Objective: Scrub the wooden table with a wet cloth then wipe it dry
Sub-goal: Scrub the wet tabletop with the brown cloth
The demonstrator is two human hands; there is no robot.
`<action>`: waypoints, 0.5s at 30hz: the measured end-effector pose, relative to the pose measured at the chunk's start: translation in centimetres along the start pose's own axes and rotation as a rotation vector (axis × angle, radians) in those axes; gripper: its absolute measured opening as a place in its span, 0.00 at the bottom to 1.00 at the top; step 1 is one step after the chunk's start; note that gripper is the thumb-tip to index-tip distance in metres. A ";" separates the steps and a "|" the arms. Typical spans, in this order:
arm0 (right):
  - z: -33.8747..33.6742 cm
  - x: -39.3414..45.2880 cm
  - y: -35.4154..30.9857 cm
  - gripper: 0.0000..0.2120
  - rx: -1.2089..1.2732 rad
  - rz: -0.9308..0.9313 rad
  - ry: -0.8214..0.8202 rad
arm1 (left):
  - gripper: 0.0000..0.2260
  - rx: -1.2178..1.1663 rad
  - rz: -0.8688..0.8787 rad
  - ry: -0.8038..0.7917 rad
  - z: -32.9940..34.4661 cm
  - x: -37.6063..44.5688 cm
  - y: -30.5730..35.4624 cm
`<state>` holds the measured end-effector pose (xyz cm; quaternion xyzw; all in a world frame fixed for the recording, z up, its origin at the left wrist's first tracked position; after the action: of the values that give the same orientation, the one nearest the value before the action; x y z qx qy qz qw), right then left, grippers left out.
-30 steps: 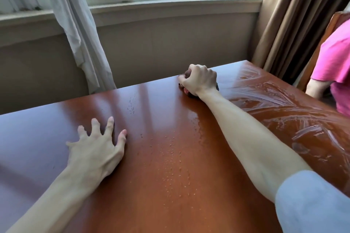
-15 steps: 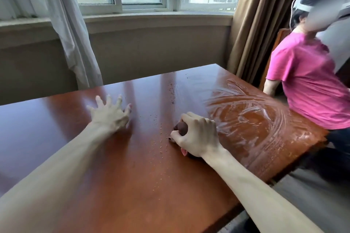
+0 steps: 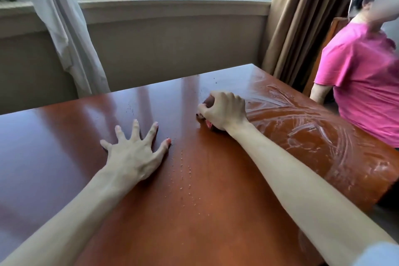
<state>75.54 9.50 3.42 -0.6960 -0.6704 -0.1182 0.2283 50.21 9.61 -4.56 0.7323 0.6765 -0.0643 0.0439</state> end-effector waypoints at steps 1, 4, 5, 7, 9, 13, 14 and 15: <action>0.9 1.8 0.8 0.13 -0.010 0.008 0.001 | 0.34 0.013 -0.001 0.004 0.1 0.1 0.0; 2.9 6.0 2.9 0.16 -0.038 0.048 0.012 | 0.33 0.043 0.000 0.005 0.2 0.1 0.1; 3.4 7.0 3.3 0.16 -0.040 0.057 0.014 | 0.33 0.052 -0.004 0.002 0.1 0.1 0.0; 4.3 8.2 3.7 0.15 -0.040 0.075 0.008 | 0.33 0.060 -0.015 -0.004 0.1 0.1 0.0; 4.2 8.2 3.7 0.15 -0.038 0.088 0.001 | 0.32 0.052 -0.017 -0.006 -0.2 0.0 0.1; 2.3 4.7 2.7 0.14 -0.008 0.093 -0.004 | 0.32 0.019 -0.012 -0.020 -0.5 -0.2 0.2; 1.6 3.2 2.0 0.13 0.001 0.082 -0.011 | 0.32 0.018 -0.014 -0.028 -0.5 -0.3 0.2; 0.9 1.5 1.2 0.12 0.012 0.065 -0.016 | 0.32 0.015 -0.014 -0.032 -0.6 -0.3 0.2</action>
<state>76.76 11.26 3.17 -0.7171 -0.6499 -0.1011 0.2307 50.42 9.35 -3.92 0.7267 0.6804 -0.0813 0.0485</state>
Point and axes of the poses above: each hand's wrist, its own x-axis towards the middle knuckle, its own z-axis out of the palm, y = z × x, the point moved 10 cm from there along x, towards the middle knuckle, and after that the axes turned 12 degrees about -z, right-handed, at the moved point
